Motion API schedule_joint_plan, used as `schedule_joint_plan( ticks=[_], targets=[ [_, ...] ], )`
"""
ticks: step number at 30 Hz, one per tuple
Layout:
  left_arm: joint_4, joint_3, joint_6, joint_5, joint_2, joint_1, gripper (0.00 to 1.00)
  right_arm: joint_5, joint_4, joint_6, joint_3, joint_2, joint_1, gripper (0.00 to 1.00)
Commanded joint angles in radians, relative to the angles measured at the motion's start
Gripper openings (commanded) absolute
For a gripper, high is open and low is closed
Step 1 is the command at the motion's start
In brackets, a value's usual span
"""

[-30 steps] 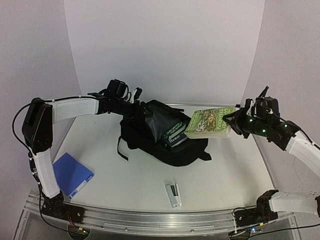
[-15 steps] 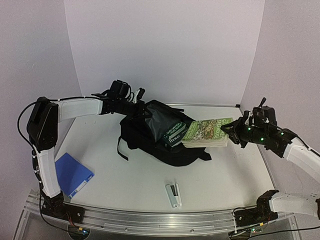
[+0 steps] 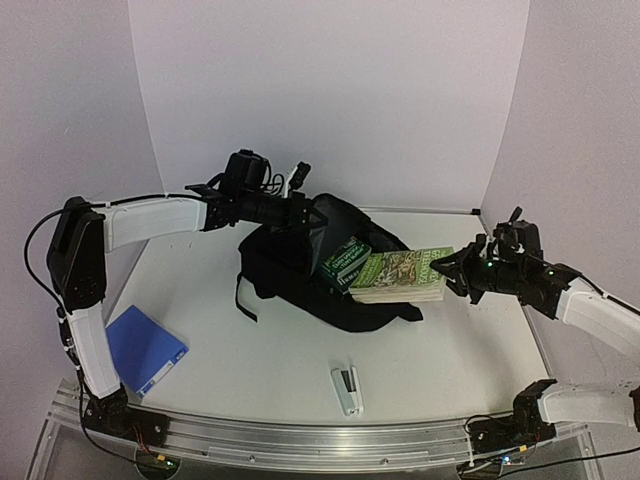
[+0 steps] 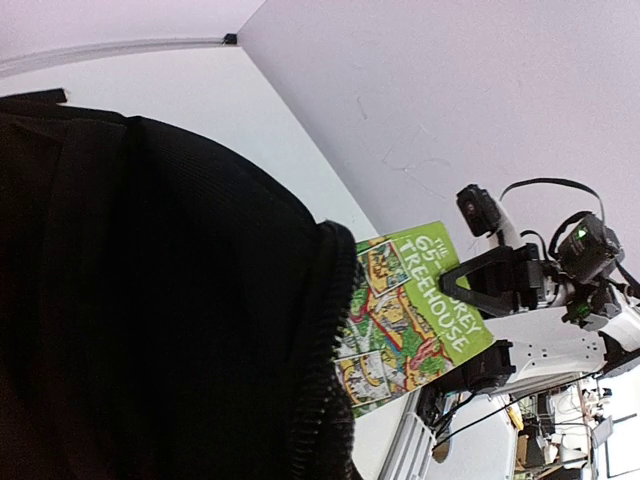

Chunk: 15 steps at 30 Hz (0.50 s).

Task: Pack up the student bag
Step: Place the book in the student bag.

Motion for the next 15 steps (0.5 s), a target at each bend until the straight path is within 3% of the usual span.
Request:
schedule_joint_plan(
  ticks=[1, 15],
  targets=[
    [0.155, 0.018, -0.017, 0.031, -0.127, -0.002, 0.00, -0.020, 0.150, 0.045, 0.056, -0.005, 0.000, 0.00],
    [0.152, 0.023, -0.028, 0.067, -0.138, -0.007, 0.00, -0.005, 0.353, 0.142, 0.021, 0.070, 0.002, 0.00]
  ],
)
